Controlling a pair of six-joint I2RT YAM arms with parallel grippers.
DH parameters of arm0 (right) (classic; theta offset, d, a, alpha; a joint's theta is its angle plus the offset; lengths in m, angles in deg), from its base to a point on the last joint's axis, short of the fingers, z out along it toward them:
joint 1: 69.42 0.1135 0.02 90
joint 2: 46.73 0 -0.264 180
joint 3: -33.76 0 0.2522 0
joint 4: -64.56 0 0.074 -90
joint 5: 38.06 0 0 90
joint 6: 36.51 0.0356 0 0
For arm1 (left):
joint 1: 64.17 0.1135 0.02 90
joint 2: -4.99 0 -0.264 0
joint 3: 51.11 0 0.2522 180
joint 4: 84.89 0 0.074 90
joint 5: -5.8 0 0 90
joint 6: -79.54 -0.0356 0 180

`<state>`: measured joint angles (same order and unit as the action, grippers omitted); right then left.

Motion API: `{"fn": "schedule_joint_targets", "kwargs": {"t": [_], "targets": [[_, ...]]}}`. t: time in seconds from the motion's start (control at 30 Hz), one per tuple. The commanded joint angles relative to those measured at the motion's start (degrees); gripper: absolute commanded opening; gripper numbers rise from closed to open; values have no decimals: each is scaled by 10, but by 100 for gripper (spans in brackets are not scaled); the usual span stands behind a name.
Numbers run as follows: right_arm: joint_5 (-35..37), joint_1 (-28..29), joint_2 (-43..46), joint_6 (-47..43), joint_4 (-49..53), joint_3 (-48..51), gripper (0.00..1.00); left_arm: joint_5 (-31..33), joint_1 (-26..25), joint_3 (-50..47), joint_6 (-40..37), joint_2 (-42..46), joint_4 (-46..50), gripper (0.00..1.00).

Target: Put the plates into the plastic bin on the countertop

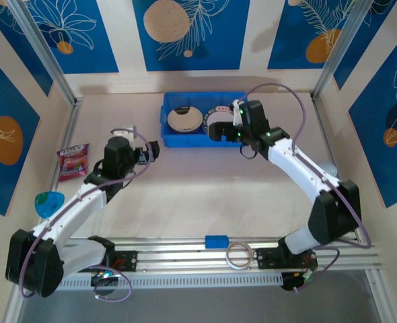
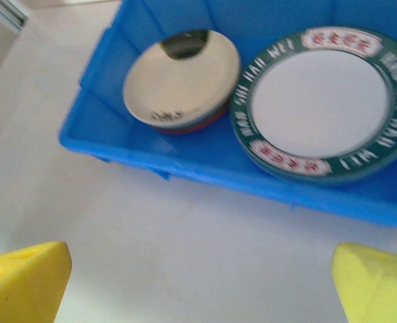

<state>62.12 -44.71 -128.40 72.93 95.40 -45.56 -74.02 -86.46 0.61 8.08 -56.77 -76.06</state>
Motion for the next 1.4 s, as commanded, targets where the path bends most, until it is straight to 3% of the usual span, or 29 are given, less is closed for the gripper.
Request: {"fn": "schedule_joint_targets", "kwargs": {"t": [0.0,0.27,0.4,0.53,0.67,0.9,1.0,1.13,1.23,1.37], "targets": [[87,7,56,-55,-111,82,99,49,-10,-40,-75,24,-92,100],[149,21,102,-126,-194,182,99,95,-11,-100,-132,91,-101,100],[169,27,113,-112,-177,192,99,131,-10,-123,-153,145,-83,100],[183,25,132,-103,-237,227,99,138,-11,-131,-147,181,-32,100],[155,17,134,-110,-262,235,99,168,-10,-172,-146,223,-43,100],[128,13,155,-92,-239,256,99,241,-1,-241,-232,240,-126,100],[129,9,169,-89,-233,269,99,245,20,-276,-245,226,-192,100],[128,-6,181,-80,-232,279,99,170,78,-299,-225,194,-246,100],[133,-20,178,-86,-248,297,99,112,139,-312,-187,107,-338,100],[160,-42,184,-93,-280,341,99,89,150,-310,-198,-74,-540,100]]}}
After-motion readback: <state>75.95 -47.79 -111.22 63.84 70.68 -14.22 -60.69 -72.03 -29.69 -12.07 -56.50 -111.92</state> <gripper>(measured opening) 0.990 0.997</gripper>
